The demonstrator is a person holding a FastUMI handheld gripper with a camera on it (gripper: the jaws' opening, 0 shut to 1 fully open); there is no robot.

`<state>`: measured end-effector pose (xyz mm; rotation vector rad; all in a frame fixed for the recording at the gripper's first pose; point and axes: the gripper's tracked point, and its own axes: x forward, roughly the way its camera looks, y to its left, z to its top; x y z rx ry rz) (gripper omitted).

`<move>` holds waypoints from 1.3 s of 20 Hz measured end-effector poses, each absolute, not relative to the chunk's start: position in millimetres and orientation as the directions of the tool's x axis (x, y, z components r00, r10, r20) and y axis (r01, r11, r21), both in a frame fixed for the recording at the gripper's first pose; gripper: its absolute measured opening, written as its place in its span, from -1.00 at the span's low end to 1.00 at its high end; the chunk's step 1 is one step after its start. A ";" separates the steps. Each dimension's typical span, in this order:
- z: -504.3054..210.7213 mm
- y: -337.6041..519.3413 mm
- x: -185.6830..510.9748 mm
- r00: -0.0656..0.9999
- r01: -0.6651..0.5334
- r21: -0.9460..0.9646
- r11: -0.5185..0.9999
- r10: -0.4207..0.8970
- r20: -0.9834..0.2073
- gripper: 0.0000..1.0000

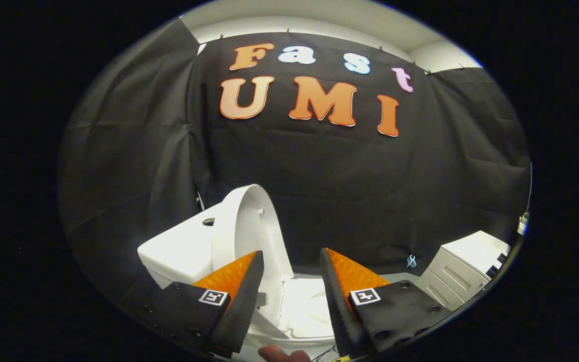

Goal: Open the toilet lid.

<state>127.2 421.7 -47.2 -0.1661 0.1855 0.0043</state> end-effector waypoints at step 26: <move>58.6 113.7 78.5 1.000 0.028 -0.188 0.982 -0.030 -0.005 0.47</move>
